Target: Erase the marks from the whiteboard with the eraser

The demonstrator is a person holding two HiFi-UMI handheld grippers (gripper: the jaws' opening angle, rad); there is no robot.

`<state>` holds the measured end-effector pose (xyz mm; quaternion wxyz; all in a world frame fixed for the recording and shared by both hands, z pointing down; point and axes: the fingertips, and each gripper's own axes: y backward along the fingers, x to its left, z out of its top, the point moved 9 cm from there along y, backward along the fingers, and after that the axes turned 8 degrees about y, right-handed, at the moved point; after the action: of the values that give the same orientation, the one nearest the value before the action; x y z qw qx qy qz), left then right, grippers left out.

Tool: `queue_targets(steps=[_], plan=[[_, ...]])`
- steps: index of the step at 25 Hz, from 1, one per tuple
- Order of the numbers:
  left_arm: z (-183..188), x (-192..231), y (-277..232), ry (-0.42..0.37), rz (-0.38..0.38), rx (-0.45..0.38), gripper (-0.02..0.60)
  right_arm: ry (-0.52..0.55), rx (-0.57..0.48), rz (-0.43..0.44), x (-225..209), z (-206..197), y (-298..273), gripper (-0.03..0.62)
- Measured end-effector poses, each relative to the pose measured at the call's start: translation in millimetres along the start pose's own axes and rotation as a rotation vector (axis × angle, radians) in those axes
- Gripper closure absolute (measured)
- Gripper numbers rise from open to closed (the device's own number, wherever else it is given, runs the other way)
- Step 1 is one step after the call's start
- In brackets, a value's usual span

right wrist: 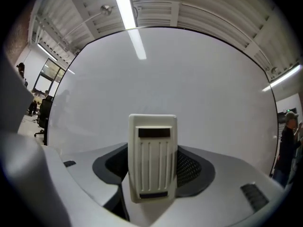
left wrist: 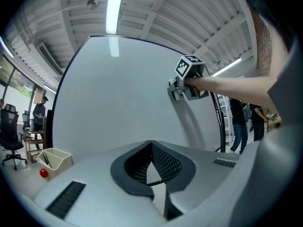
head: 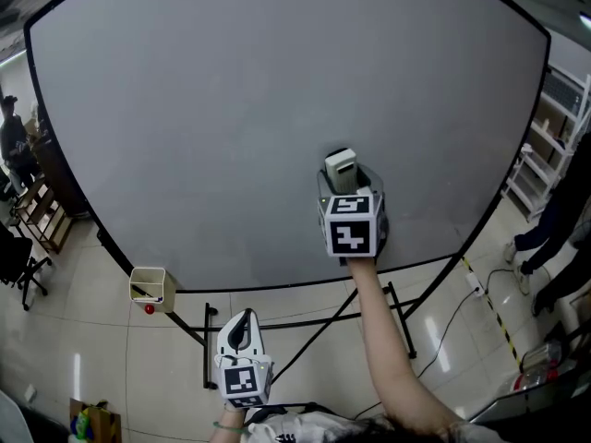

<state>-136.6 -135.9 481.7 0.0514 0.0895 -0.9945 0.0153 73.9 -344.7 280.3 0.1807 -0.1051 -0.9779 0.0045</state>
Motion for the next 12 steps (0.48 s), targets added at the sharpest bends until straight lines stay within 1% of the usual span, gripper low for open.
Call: queue_targets(steps=[2,5,6,7,9,12], plan=[[-2,2,0,-0.015,-0.005,0.006,0.58,0.025,0.048,0.006,15,-26,-1,0.315],[-2,4,-1,-0.036,-0.013,0.006,0.58,0.053,0.182,0.072,40,-77,-10,0.315],[-2,4,-1,-0.04,-0.014,0.006,0.58,0.063,0.206,0.087,46,-88,-11,0.315],[-2,3,-1,-0.042,-0.015,0.008,0.58,0.072,0.209,0.095,48,-92,-9,0.315],[-2,3,0,-0.046,-0.017,0.011,0.58,0.064,0.151,0.094,39,-75,1,0.316],[-2,4,-2,-0.047,-0.015,0.012,0.58,0.015,-0.025,0.059,3,-9,13,0.316]])
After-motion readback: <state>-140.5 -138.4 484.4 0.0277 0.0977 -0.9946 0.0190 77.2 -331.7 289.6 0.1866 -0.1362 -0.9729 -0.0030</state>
